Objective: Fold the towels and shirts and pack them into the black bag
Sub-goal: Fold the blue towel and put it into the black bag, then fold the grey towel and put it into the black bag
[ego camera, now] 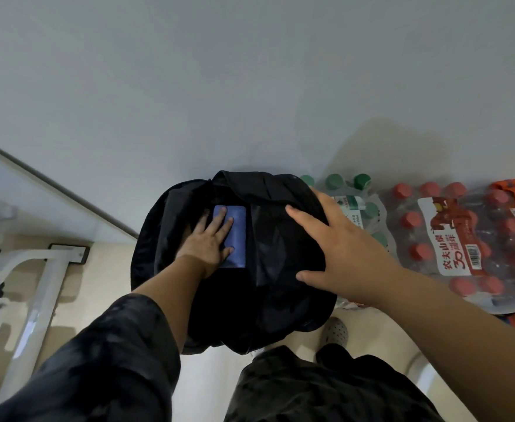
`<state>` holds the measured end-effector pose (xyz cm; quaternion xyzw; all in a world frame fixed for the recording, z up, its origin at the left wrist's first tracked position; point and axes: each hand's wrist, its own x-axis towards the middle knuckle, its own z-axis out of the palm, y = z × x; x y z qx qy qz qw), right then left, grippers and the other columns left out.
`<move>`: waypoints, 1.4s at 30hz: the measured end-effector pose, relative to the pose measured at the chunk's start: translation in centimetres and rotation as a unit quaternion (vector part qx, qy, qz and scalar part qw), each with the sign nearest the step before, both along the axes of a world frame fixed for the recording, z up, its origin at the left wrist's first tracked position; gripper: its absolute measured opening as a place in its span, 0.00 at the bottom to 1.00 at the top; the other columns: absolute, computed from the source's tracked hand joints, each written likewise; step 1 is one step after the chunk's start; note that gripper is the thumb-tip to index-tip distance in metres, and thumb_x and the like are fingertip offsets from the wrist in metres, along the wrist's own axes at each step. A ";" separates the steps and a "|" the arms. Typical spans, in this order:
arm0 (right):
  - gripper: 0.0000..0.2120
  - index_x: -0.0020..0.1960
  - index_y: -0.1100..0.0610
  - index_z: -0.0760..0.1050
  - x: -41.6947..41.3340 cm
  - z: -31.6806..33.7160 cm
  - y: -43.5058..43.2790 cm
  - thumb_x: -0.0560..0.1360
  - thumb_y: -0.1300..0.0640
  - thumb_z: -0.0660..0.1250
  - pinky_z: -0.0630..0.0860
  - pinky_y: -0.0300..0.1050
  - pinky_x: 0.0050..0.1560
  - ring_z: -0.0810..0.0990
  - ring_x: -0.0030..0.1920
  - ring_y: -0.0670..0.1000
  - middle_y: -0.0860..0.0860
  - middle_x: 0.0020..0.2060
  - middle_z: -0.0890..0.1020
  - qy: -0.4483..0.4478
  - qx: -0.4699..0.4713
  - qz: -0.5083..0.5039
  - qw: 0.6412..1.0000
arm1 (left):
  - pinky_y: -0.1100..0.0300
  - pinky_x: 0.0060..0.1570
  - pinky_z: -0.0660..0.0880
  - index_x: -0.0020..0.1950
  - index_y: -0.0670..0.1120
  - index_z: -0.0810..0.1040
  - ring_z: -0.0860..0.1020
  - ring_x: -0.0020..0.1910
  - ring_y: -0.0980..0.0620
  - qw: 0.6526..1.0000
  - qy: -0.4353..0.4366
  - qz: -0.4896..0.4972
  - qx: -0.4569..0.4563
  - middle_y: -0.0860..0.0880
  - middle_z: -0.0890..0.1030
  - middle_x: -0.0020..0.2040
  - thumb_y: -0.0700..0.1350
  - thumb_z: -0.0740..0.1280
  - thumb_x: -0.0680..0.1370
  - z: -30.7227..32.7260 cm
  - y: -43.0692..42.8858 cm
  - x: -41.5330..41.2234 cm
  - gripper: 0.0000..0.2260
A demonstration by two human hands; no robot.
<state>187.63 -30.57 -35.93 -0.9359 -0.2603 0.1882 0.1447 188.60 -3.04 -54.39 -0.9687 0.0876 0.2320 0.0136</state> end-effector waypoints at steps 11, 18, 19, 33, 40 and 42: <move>0.42 0.80 0.37 0.47 -0.3 -0.7 -0.6 0.74 0.36 0.68 0.68 0.53 0.72 0.56 0.79 0.54 0.46 0.80 0.40 -0.031 0.010 0.002 0.999 | 0.43 0.76 0.52 0.79 0.58 0.34 0.42 0.80 0.42 0.995 0.079 0.054 0.036 0.55 0.31 0.79 0.65 0.48 0.82 -0.8 -0.4 1.1 0.32; 0.30 0.79 0.41 0.56 0.0 -1.4 -2.0 0.79 0.35 0.56 0.64 0.58 0.74 0.56 0.79 0.55 0.49 0.81 0.47 -0.046 0.097 0.048 0.993 | 0.43 0.72 0.62 0.80 0.56 0.58 0.62 0.76 0.41 0.983 -0.074 0.135 -0.100 0.47 0.60 0.80 0.62 0.49 0.82 3.8 -2.5 -3.9 0.27; 0.30 0.79 0.41 0.56 -0.1 -1.5 -2.4 0.80 0.35 0.55 0.64 0.58 0.75 0.56 0.79 0.55 0.49 0.81 0.47 -0.047 0.108 0.052 0.992 | 0.45 0.68 0.68 0.76 0.52 0.66 0.69 0.71 0.40 0.970 -0.114 0.155 -0.146 0.45 0.68 0.75 0.61 0.50 0.81 4.9 -3.1 -5.0 0.26; 0.31 0.79 0.41 0.55 0.8 -3.6 -23.1 0.79 0.33 0.55 0.61 0.61 0.75 0.54 0.79 0.56 0.48 0.81 0.48 -0.030 0.113 0.001 0.993 | 0.46 0.68 0.66 0.67 0.44 0.76 0.70 0.66 0.42 0.883 -0.375 0.112 -0.258 0.43 0.74 0.66 0.54 0.64 0.78 23.0 -25.4 -5.0 0.21; 0.32 0.76 0.46 0.65 1.4 -4.4 -42.1 0.76 0.34 0.58 0.60 0.57 0.75 0.58 0.77 0.58 0.52 0.79 0.57 -0.081 0.067 -0.111 0.988 | 0.47 0.66 0.68 0.69 0.52 0.73 0.71 0.66 0.42 0.953 -0.212 0.033 -0.215 0.47 0.72 0.68 0.60 0.64 0.74 19.1 -44.8 -1.6 0.25; 0.33 0.75 0.45 0.67 1.2 -4.4 -46.7 0.74 0.32 0.56 0.62 0.56 0.73 0.63 0.75 0.59 0.52 0.77 0.63 -0.092 0.041 -0.161 0.982 | 0.47 0.66 0.69 0.70 0.52 0.73 0.71 0.66 0.42 0.960 -0.180 0.000 -0.215 0.47 0.72 0.68 0.61 0.64 0.74 18.5 -49.4 -0.8 0.26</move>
